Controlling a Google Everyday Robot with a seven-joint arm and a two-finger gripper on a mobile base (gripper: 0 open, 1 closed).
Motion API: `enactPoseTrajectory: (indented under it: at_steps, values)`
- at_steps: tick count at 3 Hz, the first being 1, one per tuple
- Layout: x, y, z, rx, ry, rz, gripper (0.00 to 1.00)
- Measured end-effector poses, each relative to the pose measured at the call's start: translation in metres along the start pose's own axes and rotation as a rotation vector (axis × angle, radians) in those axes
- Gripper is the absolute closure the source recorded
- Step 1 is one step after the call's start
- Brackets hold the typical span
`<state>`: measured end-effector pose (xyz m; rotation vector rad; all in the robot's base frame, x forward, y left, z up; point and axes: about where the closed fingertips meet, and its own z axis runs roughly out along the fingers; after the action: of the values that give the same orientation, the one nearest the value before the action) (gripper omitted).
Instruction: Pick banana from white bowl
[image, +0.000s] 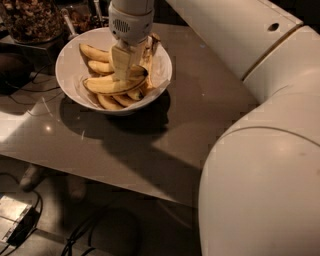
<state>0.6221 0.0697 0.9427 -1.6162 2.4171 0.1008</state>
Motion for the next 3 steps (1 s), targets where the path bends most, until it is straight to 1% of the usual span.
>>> enactPoseTrajectory:
  at_steps: [1,2,3]
  values:
    - [-0.0006,0.0025,0.0039,-0.003,-0.005,-0.025,0.93]
    - [-0.0006,0.0025,0.0039,-0.003,-0.005,-0.025,1.00]
    - [-0.0032,0.0044,-0.0038,0.003,-0.079,-0.058,1.00]
